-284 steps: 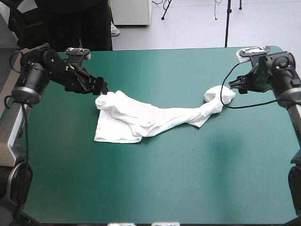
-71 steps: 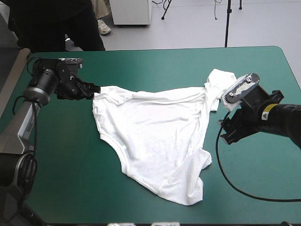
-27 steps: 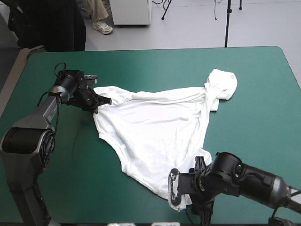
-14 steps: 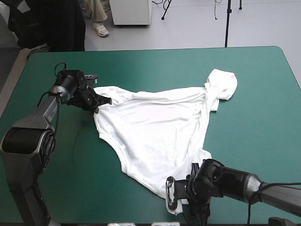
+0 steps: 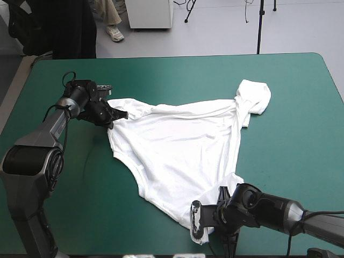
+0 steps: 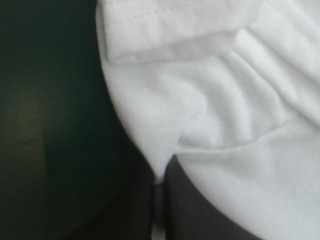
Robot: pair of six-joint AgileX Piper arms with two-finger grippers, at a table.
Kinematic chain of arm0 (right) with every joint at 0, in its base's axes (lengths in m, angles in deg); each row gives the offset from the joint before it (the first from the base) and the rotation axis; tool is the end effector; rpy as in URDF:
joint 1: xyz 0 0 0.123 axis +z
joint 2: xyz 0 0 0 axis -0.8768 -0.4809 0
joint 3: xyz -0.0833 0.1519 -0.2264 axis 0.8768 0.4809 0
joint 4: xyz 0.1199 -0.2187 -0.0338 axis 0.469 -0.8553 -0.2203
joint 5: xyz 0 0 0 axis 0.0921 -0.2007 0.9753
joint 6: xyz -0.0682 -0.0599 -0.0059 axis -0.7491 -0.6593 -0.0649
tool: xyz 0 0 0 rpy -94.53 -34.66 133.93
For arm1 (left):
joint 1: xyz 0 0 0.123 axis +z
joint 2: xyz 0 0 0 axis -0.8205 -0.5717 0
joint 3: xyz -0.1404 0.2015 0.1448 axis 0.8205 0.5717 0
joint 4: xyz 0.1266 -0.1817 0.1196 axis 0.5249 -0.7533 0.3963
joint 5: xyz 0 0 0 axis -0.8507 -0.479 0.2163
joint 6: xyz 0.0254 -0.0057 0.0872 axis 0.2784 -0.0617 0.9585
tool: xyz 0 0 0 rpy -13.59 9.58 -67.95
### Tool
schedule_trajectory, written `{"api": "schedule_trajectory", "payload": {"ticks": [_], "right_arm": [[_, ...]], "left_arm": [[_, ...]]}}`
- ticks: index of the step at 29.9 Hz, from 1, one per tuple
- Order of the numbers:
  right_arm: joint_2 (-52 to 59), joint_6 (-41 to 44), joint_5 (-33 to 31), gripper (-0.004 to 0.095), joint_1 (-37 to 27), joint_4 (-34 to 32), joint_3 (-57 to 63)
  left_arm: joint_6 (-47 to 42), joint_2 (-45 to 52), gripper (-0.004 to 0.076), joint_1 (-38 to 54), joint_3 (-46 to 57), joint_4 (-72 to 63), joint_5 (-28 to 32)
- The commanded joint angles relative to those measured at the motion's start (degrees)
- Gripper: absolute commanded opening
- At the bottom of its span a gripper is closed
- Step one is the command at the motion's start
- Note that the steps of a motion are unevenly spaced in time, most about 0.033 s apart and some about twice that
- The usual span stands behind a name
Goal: Fold the cloth
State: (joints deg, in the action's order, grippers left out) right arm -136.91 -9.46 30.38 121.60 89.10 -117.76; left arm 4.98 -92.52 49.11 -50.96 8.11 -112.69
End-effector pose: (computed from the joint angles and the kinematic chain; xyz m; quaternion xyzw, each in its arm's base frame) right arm 0.1062 0.1865 0.2038 -0.7176 0.6890 0.0248 0.0981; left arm 0.4197 -0.0517 0.2166 0.0315 0.9909 -0.0499 0.1208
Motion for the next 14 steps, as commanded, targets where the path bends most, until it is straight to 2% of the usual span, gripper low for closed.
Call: {"api": "schedule_trajectory", "payload": {"ticks": [1, 7, 14], "right_arm": [[-2.3, 1.9, 5.1, -0.0017, -1.0, -1.6, 2.2], [-2.6, 6.8, 6.2, -0.0017, -6.2, -2.9, 1.6], [2.1, 9.9, 1.0, -0.0017, -16.0, -3.1, -6.9]], "left_arm": [[0.0, 2.8, -0.0009, -0.3, -1.3, -1.4, 1.2], [0.3, 5.1, -0.0009, -0.3, -1.3, -1.4, 0.6], [1.6, 15.6, -0.0009, -0.3, -1.5, -1.6, -0.9]]}}
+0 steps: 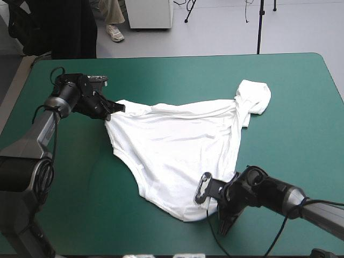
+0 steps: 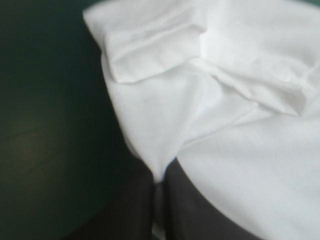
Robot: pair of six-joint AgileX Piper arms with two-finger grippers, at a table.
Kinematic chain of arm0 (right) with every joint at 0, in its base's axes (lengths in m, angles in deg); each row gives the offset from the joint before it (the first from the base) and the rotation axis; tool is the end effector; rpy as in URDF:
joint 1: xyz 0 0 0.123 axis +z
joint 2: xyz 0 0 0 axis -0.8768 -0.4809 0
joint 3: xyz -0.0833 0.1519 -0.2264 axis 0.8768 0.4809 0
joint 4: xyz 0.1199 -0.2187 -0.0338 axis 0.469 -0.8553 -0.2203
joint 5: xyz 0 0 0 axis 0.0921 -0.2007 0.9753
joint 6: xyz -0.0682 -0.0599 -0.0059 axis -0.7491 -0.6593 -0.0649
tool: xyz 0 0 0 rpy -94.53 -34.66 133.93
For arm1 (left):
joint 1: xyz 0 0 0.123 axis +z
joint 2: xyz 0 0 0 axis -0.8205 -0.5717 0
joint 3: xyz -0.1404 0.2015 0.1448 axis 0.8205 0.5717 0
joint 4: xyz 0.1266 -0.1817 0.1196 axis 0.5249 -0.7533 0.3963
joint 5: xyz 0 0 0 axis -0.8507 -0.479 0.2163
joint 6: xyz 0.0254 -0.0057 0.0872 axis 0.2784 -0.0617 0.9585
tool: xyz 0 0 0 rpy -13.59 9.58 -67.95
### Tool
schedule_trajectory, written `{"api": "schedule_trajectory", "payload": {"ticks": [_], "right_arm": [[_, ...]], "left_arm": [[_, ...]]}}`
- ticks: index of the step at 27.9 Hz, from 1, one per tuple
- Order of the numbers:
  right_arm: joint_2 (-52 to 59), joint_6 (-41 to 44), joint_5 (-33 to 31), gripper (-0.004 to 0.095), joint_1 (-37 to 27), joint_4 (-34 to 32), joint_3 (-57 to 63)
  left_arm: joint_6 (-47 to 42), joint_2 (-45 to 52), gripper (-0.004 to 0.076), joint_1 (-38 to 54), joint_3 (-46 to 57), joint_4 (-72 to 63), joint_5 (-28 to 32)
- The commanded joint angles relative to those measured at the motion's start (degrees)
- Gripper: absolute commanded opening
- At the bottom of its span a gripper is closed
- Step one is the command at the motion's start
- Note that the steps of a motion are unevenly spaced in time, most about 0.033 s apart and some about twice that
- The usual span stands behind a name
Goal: Fold the cloth
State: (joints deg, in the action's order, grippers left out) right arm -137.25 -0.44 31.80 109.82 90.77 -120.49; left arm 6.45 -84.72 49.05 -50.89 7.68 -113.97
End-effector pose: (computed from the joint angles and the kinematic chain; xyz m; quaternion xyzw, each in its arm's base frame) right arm 0.1487 0.1712 0.2149 -0.5720 0.8091 0.0410 0.1283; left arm 0.4010 -0.0508 0.2721 0.0463 0.9816 -0.0556 0.1767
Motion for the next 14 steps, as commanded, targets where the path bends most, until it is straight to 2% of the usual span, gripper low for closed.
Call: {"api": "schedule_trajectory", "payload": {"ticks": [1, 9, 12, 14], "right_arm": [[3.7, 1.3, -1.6, -0.0017, -5.4, -4.7, -6.2], [11.5, 9.8, -10.4, -0.0017, -10.2, -10.3, -28.5], [12.7, 13.8, -11.4, -0.0017, -10.2, -13.0, -38.3], [13.0, 15.4, -11.4, -0.0017, -10.2, -15.4, -49.1]], "left_arm": [[0.4, 9.4, -0.0009, -0.2, -1.5, -1.8, 0.2], [3.2, 26.7, -0.0009, -0.2, -1.6, -8.8, 3.9], [6.6, 31.7, -0.0009, -0.2, -3.1, -14.3, 6.7], [9.0, 34.7, -0.0009, -0.2, -8.0, -18.0, 7.7]]}}
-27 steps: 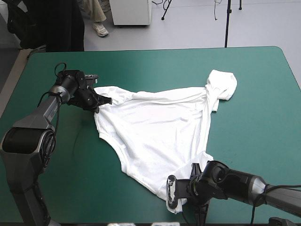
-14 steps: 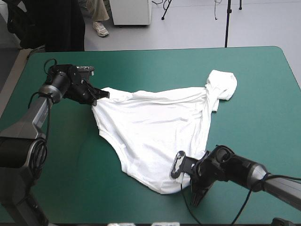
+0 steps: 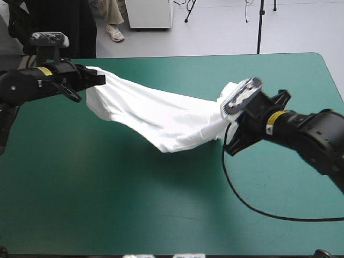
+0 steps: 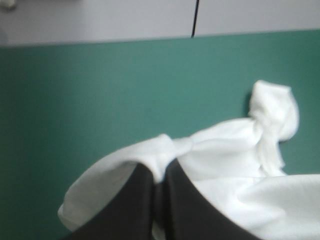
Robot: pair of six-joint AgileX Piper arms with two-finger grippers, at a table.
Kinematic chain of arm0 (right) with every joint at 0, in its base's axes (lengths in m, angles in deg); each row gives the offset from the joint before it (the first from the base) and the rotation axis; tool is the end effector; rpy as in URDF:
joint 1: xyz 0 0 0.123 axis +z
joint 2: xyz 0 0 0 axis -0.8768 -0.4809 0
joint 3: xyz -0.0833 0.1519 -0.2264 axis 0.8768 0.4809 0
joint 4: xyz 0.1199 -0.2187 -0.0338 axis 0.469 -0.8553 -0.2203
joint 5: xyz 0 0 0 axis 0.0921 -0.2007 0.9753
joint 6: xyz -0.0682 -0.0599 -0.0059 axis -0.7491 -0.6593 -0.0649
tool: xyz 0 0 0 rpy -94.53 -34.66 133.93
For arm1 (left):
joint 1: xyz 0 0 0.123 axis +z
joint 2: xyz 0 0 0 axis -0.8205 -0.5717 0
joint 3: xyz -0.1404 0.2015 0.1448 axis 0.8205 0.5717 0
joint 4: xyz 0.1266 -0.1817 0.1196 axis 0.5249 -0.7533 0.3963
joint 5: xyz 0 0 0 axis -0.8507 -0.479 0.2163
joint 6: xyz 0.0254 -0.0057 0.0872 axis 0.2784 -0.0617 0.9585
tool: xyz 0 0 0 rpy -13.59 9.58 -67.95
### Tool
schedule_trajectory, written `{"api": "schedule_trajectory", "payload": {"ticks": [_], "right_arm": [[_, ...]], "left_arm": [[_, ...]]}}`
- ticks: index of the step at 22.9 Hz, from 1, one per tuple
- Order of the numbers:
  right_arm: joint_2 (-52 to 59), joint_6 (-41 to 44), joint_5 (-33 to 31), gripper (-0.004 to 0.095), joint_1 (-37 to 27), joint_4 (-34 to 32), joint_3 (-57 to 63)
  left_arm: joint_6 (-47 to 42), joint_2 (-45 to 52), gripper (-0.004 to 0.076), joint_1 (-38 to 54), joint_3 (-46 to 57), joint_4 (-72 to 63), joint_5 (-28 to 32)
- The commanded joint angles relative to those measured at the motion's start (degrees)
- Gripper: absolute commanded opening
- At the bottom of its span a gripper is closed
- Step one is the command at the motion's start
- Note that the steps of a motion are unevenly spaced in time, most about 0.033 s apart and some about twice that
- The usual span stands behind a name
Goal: Fold the cloth
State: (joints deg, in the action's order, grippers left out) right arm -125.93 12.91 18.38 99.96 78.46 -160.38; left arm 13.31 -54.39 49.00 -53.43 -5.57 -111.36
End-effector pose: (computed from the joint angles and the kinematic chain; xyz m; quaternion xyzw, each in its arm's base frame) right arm 0.1771 0.1235 0.4560 -0.3716 0.8090 0.0226 0.4549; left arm 0.2678 -0.0538 0.4759 0.0931 0.8653 -0.1570 0.4668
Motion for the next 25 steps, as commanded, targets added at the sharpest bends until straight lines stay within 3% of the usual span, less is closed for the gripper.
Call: {"api": "schedule_trajectory", "payload": {"ticks": [1, 6, 11, 18, 25], "right_arm": [[1.6, 2.8, 2.1, -0.0017, -0.3, -4.1, -16.0], [1.6, 5.0, 5.8, -0.0017, -0.3, -5.4, -36.3], [1.6, 3.8, 10.0, -0.0017, -0.3, -3.4, -50.7], [1.7, -2.6, 11.8, -0.0017, -0.3, 8.8, -59.9], [2.3, -3.5, 6.1, -0.0016, -0.3, 16.3, -61.8]], "left_arm": [[2.2, 5.5, -0.0009, -0.2, -10.0, -4.9, 5.1], [2.2, 6.3, -0.0009, -0.2, -30.5, -8.0, 4.1], [6.3, 9.1, -0.0009, -0.2, -42.1, -13.0, 5.9], [8.2, 15.4, -0.0009, -0.2, -45.8, -13.1, 7.4], [8.2, 17.5, -0.0009, -0.2, -45.9, -15.1, 6.1]]}}
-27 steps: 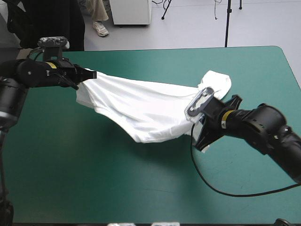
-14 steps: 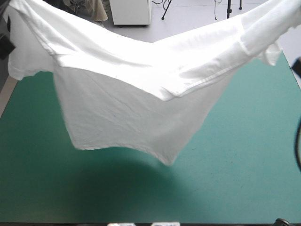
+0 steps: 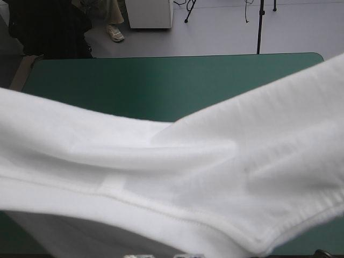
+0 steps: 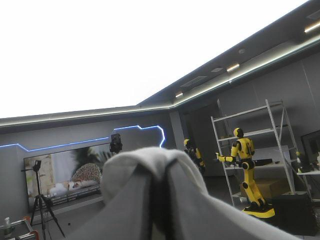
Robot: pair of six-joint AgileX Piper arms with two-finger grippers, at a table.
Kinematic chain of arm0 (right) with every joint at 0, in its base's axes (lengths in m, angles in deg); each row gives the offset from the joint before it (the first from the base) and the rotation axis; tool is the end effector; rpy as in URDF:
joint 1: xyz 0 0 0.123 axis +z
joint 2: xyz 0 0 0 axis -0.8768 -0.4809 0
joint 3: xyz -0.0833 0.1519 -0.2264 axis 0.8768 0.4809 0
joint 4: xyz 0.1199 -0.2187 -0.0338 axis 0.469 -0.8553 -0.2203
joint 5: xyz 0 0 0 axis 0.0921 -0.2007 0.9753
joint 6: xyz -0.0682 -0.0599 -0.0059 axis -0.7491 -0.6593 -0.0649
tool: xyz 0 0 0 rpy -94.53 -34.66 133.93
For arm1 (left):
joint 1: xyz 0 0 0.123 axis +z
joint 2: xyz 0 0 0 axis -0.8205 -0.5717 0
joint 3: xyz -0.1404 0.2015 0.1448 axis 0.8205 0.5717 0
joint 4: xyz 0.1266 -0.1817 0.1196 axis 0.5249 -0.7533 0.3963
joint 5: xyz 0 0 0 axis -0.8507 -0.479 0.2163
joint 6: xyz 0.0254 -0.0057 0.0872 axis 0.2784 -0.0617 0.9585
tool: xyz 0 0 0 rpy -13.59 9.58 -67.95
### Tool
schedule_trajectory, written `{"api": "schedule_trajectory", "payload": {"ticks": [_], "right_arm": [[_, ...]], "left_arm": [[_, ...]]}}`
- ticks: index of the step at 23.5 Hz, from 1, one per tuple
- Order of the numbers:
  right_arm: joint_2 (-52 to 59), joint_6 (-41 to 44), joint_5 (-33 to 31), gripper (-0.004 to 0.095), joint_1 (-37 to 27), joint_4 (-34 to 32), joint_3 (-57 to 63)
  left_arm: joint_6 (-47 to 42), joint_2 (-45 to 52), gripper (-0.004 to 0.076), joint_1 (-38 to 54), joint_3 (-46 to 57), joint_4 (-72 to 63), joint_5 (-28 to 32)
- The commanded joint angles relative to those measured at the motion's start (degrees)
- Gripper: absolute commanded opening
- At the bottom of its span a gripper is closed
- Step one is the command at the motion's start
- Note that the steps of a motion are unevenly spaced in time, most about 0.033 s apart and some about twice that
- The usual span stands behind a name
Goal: Fold the cloth
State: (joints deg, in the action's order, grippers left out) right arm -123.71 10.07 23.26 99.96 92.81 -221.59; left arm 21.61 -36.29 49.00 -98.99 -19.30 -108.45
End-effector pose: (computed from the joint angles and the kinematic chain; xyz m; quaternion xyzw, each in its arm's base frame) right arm -0.0150 -0.0060 0.6919 -0.2228 0.4345 0.2267 0.8427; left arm -0.0559 -0.0339 0.6866 0.2069 0.4276 -0.1794 0.8615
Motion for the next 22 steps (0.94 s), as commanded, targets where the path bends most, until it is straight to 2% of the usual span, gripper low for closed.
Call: {"api": "schedule_trajectory", "payload": {"ticks": [1, 6, 9, 11, 15, 16, 17, 19, 21, 22], "right_arm": [[0.2, -0.7, 0.4, -0.0016, -0.3, 2.8, -0.6], [1.3, 1.5, -2.6, -0.0016, -0.3, 4.5, 1.2], [1.1, 4.5, -6.6, -0.0016, -0.3, 2.1, 3.9], [1.1, 5.4, -6.9, -0.0017, -0.3, -1.5, 7.9], [0.1, 10.4, -4.0, -0.0017, -0.3, -15.6, 22.2], [-1.2, 13.0, -2.4, -0.0017, -0.3, -22.4, 26.6], [-1.9, 13.7, -1.6, -0.0017, -0.3, -24.7, 28.1], [-6.4, 17.9, 0.3, -0.0017, -0.5, -36.0, 31.2], [-10.8, 18.7, 1.1, -0.0017, -1.9, -41.1, 31.2], [-12.6, 18.7, 1.9, -0.0017, -3.0, -41.3, 31.2]], "left_arm": [[-0.1, -0.6, -0.0009, -0.2, -0.3, -1.4, 2.6], [-0.3, -0.7, -0.0009, -0.2, 1.7, -0.9, -0.7], [-0.3, -0.7, -0.0009, -0.1, 6.2, -0.3, -1.3], [-0.3, -0.7, -0.0009, -0.1, 10.3, 0.1, -1.3], [-0.7, -1.4, -0.0009, -0.1, 22.3, 1.7, 1.8], [-0.7, -2.0, -0.0009, -0.1, 25.8, 1.7, 3.3], [-0.7, -2.4, -0.0009, -0.1, 27.2, 1.7, 3.9], [-0.4, -5.7, -0.0009, -0.1, 30.7, 2.4, 4.9], [0.2, -9.6, -0.0009, -0.1, 31.5, 2.4, 5.3], [0.3, -11.4, -0.0009, -0.1, 31.5, 2.3, 5.5]]}}
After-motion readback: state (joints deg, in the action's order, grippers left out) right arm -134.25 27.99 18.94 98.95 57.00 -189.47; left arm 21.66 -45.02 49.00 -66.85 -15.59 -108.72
